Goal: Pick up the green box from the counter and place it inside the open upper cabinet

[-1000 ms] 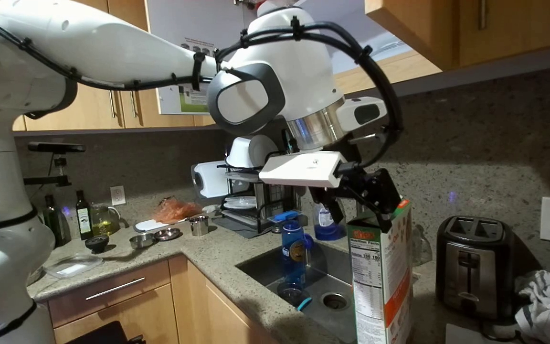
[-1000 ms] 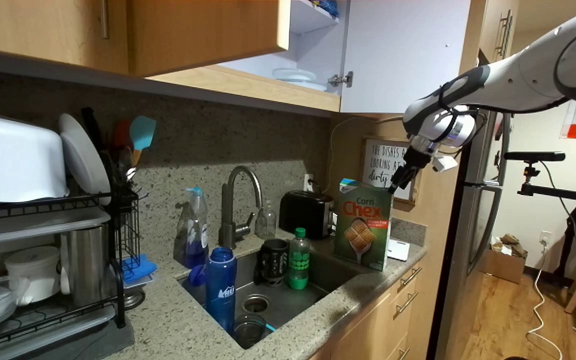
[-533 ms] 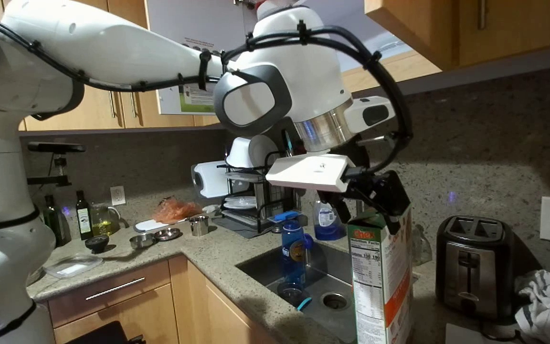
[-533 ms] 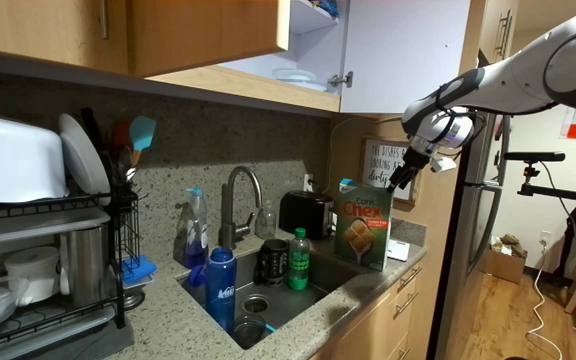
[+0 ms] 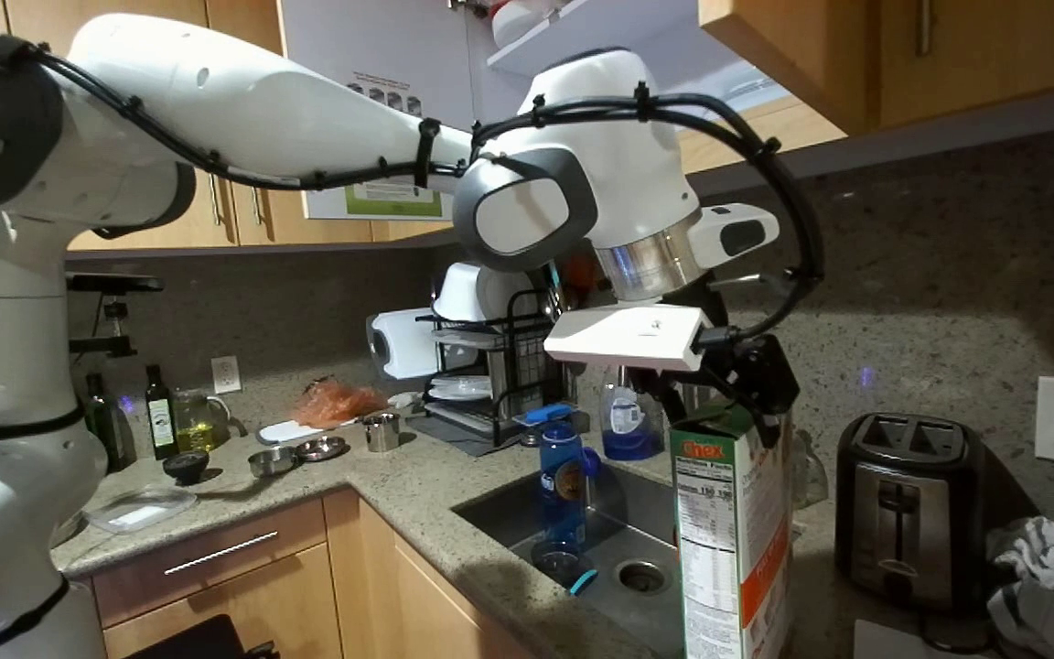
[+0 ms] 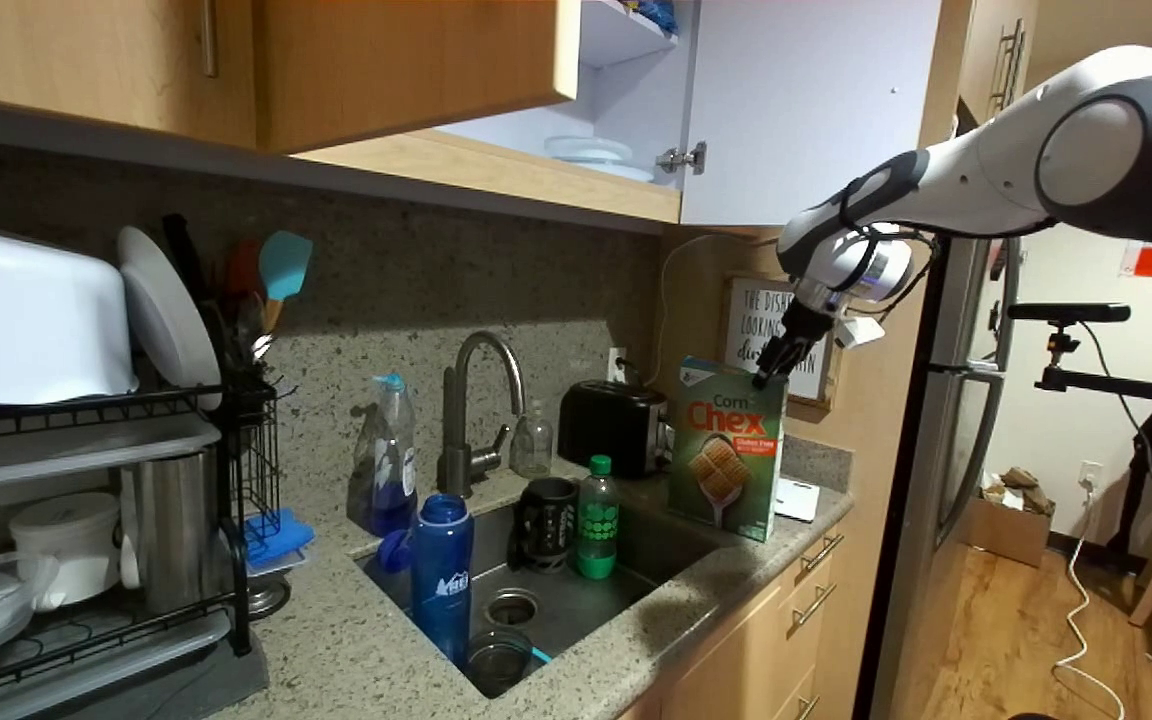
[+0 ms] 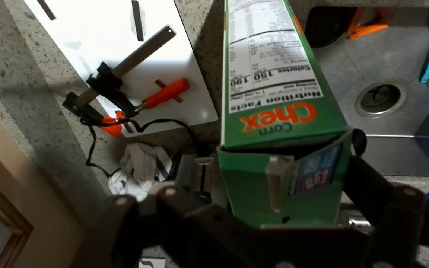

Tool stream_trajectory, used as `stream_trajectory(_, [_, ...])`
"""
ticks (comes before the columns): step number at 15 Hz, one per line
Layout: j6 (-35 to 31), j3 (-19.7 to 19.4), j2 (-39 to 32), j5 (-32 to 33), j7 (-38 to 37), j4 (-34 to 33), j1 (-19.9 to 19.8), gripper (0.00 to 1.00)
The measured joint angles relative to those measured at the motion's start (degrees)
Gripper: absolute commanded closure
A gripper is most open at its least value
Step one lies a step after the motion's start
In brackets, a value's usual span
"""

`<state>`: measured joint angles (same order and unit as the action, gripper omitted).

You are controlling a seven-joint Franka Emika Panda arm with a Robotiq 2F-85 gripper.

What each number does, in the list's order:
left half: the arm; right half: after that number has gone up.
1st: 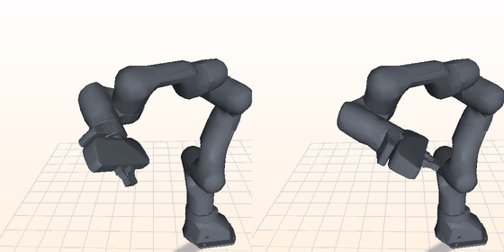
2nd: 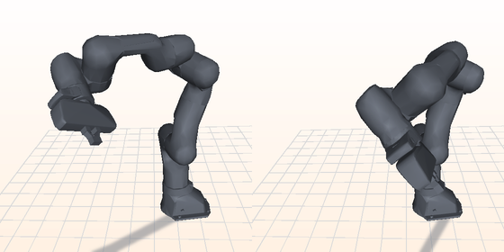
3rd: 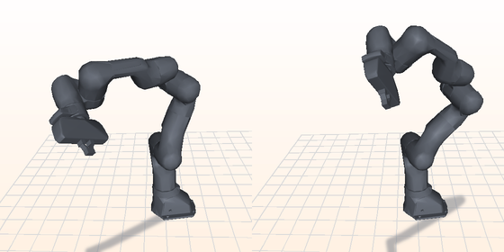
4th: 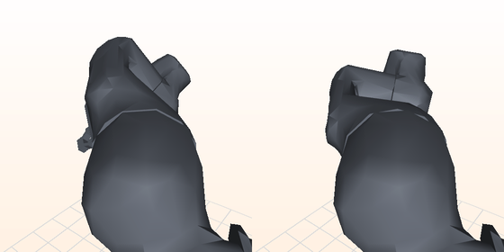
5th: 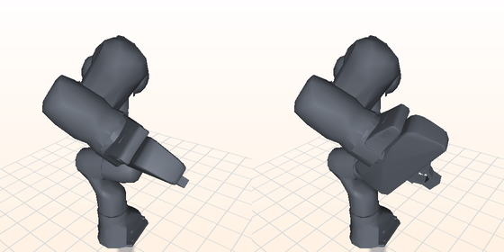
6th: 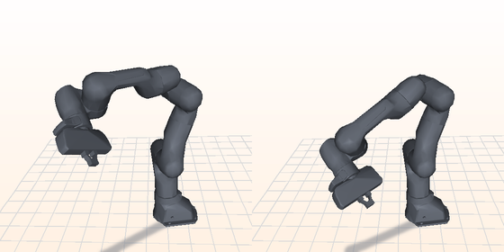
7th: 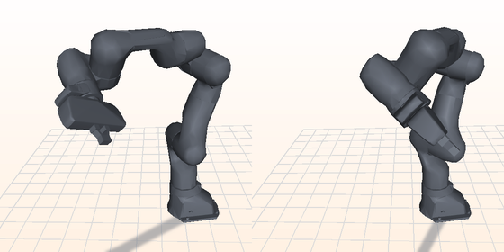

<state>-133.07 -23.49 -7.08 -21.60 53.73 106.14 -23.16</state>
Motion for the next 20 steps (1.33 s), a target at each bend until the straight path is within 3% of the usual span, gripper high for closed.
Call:
stream_trajectory(1, [0.12, 0.34, -0.32, 0.0, 0.0, -0.38, -0.21, 0.26])
stream_trajectory(3, [0.35, 0.88, -0.75, 0.0, 0.0, -0.78, -0.55, 0.32])
stream_trajectory(8, [0.39, 1.96, -0.99, 0.0, -0.03, -0.98, -1.24, 0.69])
stream_trajectory(10, [0.39, 2.02, -1.0, 0.0, -0.07, -1.08, -1.25, 0.71])
stream_trajectory(12, [0.38, 2.08, -0.99, 0.0, -0.07, -1.11, -1.25, 0.8])
stream_trajectory(13, [0.28, 2.12, -0.95, 0.0, -0.07, -1.15, -1.25, 0.89])
stream_trajectory(15, [0.27, 2.32, -0.85, 0.0, -0.07, -1.16, -1.24, 0.93])
stream_trajectory(17, [0.24, 2.6, -0.79, 0.0, -0.07, -1.16, -1.24, 0.96])
stream_trajectory(20, [0.22, 3.0, -0.76, 0.0, -0.07, -1.16, -1.24, 0.92])
